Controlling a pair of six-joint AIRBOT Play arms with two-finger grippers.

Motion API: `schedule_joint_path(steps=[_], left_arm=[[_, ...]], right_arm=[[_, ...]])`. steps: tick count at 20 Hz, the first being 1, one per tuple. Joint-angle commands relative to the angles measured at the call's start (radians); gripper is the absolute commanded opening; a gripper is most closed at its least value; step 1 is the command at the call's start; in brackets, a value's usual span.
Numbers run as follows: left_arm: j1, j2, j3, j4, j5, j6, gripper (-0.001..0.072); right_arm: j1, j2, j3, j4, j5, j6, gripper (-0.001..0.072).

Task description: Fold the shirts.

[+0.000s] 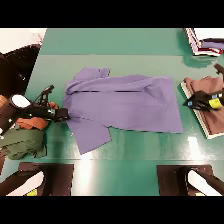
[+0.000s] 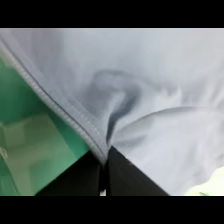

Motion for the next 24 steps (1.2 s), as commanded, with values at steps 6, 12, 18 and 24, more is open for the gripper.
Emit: schedule_joint_path(steps=[6, 12, 18, 24], left_arm=[[-0.002, 0.021, 0.077, 0.023, -0.03, -0.006, 0.0024], [-0.002, 0.021, 0.077, 0.024, -0.025, -0.005, 0.0024], [-0.002, 0.022, 0.081, 0.024, -0.036, -0.003, 0.0023], [-0.002, 0.152, 0.267, 0.072, -0.068, -0.042, 0.0023]], right_arm=[[-0.403, 0.006, -0.442, 0.044, -0.096, -0.014, 0.0505], [-0.226, -0.08, -0.507, 0.129, -0.277, -0.019, 0.0498], [-0.078, -0.048, -0.506, 0.152, -0.418, -0.019, 0.0111], [-0.067, 0.173, -0.291, 0.147, -0.349, -0.042, 0.0014]])
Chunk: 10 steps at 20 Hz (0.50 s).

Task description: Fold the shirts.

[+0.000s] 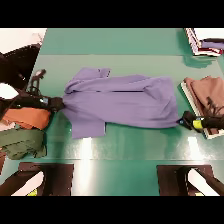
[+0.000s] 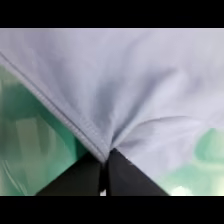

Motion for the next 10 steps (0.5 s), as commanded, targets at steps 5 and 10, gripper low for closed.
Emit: schedule_joint_path(steps=[5, 10], left_arm=[[0.0, 0.193, 0.553, 0.073, -0.07, -0.059, 0.0022], [0.0, 0.206, 1.106, 0.074, -0.071, -0.094, 0.0022]], right_arm=[[0.01, 0.237, 0.593, 0.003, 0.071, -0.006, 0.0014], [0.01, 0.267, 1.018, -0.082, 0.16, -0.002, 0.0014]])
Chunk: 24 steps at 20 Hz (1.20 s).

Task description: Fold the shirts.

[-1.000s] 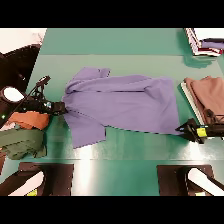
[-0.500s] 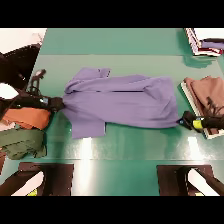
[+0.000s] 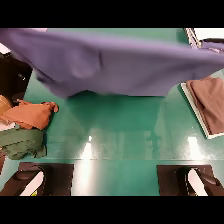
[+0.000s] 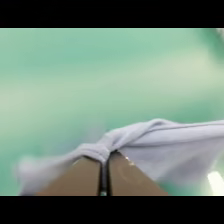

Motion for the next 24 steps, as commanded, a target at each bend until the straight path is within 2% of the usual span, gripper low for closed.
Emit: schedule_joint_path(steps=[1, 5, 7, 10, 15, 19, 22, 24], left_arm=[[0.001, 0.015, 0.368, 0.009, 0.001, -0.039, 0.0022], [0.001, 0.015, 0.497, 0.01, 0.033, -0.072, 0.0022], [0.001, 0.013, 0.453, 0.009, 0.023, -0.076, 0.0022], [0.001, 0.001, 0.263, 0.008, -0.019, -0.091, 0.0022], [0.001, -0.149, -0.042, 0.006, -0.104, -0.075, 0.0023], [0.001, -0.383, -0.167, 0.007, -0.108, -0.036, 0.0023], [0.001, -0.6, -0.174, 0.008, -0.079, -0.018, 0.0023], [0.001, -0.724, -0.173, 0.006, -0.01, 0.005, 0.0023]], right_arm=[[0.0, 0.023, 0.299, -0.1, 0.093, 0.016, 0.0014], [-0.001, 0.013, 0.479, -0.208, 0.132, 0.046, 0.0014], [-0.001, -0.03, 0.569, -0.208, 0.193, 0.047, 0.0013], [0.0, -0.147, 0.644, -0.197, 0.299, 0.063, 0.0014], [0.0, -0.345, 0.452, -0.198, 0.37, 0.064, 0.0013], [0.012, -0.53, 0.251, -0.206, 0.369, 0.064, 0.0013], [0.076, -0.679, 0.171, -0.242, 0.307, 0.063, 0.0013], [0.134, -0.788, 0.18, -0.269, 0.219, 0.063, 0.0013]])
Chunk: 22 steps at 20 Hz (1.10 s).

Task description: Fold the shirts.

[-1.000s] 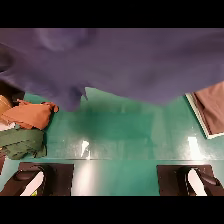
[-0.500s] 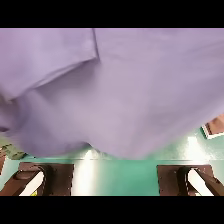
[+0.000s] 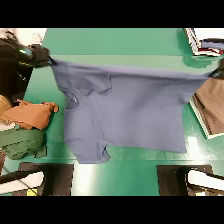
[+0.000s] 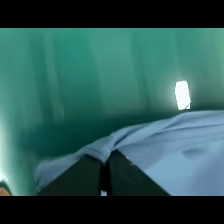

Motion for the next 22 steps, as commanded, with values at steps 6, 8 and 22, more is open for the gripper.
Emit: schedule_joint_path(steps=[6, 8, 22], left_arm=[[0.001, -0.335, 0.092, 0.001, 0.27, 0.078, 0.0023], [0.005, -0.335, 0.124, 0.001, 0.235, 0.078, 0.0024], [-0.032, -0.324, -0.141, 0.058, 0.021, 0.006, 0.0456]], right_arm=[[0.166, -0.386, 0.216, -0.053, -0.266, 0.026, 0.0013], [0.178, -0.399, 0.267, -0.06, -0.256, 0.025, 0.0014], [0.172, -0.155, -0.279, -0.172, -0.267, 0.027, 0.0341]])
